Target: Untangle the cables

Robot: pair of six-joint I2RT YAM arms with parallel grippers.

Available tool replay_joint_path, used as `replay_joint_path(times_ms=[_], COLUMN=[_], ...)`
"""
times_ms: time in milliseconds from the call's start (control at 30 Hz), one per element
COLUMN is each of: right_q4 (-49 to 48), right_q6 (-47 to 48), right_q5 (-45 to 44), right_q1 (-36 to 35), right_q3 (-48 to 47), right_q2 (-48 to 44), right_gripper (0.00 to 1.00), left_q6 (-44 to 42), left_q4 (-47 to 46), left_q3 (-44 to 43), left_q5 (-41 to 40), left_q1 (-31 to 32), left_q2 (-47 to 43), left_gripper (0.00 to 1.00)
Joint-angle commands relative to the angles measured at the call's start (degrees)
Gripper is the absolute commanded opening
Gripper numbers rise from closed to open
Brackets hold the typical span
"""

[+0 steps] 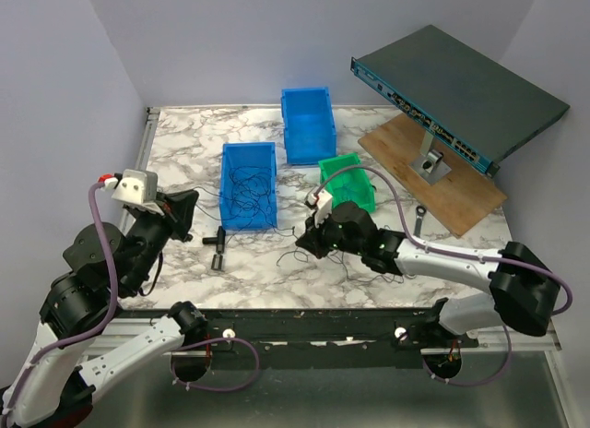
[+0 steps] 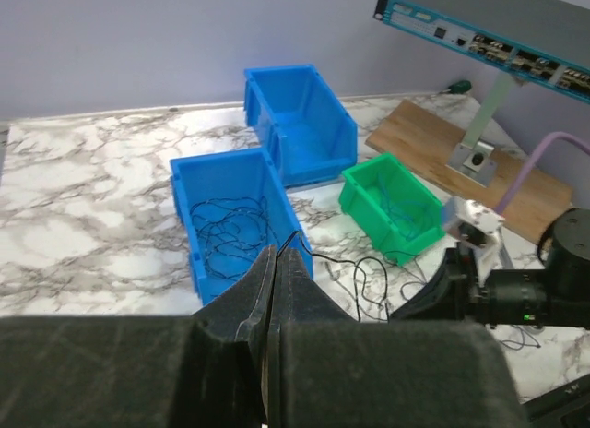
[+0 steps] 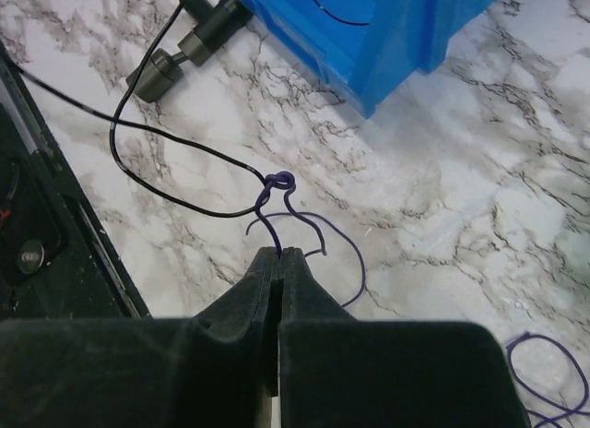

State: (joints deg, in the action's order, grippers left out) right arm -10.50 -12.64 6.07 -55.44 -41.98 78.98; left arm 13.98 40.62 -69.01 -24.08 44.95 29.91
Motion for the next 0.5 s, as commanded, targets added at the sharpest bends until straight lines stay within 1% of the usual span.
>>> replay_joint_path(times_ms=[0,100,167,267,333,467], right_q4=[0.5,4.09,7.32,13.26,15.66,16.75], right_q6=[-3.06,-5.85,-9.1,-16.46,-20.92,-27.58], right_q5=[-7.55,-14.48,-20.63,-29.0,-30.33,-30.31], right_q1=[-0.33,-0.28,-0.19,1.63,4.44,9.83], right_q3=[3.02,5.27,6.48,8.89,10.61,14.19], right_q2=[-5.53,-8.58,-9.87,-10.98,-11.45,-13.94], right_gripper=[0.01,0.01,0.01,0.01,0.01,0.01], left_q6=[-0.22,1.68,2.18,3.17,3.7,2.52], left_q4=[5.36,9.04,10.18,13.97,16.31,15.35], left_q3=[-2.6,-3.38,-3.4,-4.79,-5.8,-6.11], left_q5=[-9.49,-18.12,-22.51,-30.98,-35.53,-37.24], left_q1=[-0.21,-0.26,-0.22,-0.3,-0.3,-0.3], left_q2=[1.71,2.2,1.41,1.38,1.85,0.16], left_gripper=[0.0,0.0,0.0,0.0,0.0,0.0])
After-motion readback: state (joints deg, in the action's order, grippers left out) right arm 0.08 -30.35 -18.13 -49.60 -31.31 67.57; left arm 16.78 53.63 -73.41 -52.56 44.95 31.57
